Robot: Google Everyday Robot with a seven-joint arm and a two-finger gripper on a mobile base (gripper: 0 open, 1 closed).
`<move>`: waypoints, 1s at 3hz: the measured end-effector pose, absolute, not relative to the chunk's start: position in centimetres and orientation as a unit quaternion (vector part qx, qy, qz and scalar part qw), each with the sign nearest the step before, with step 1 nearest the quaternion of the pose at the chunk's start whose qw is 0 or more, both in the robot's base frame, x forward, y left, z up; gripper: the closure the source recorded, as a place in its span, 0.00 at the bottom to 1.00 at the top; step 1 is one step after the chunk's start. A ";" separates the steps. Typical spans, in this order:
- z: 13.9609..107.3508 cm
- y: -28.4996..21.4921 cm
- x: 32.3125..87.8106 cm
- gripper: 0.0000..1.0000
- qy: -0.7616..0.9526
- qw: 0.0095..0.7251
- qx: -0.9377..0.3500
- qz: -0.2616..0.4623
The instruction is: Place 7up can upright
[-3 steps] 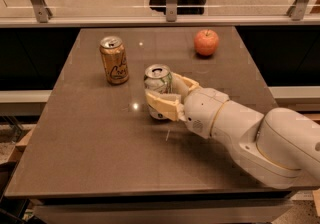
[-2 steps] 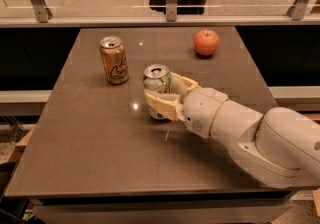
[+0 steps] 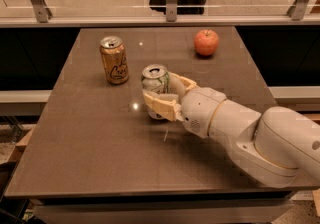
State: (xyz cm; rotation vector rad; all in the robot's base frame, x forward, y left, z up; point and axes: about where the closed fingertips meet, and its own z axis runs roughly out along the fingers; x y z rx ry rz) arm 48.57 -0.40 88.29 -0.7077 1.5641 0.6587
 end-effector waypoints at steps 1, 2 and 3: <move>88.4 -0.2 48.5 0.13 0.676 0.606 -0.308 0.285; 88.5 0.0 48.5 0.00 0.675 0.606 -0.310 0.285; 88.5 0.0 48.5 0.00 0.675 0.606 -0.310 0.285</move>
Offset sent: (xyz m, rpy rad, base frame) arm -0.0004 0.0017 0.0008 -0.0016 -0.0014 0.0027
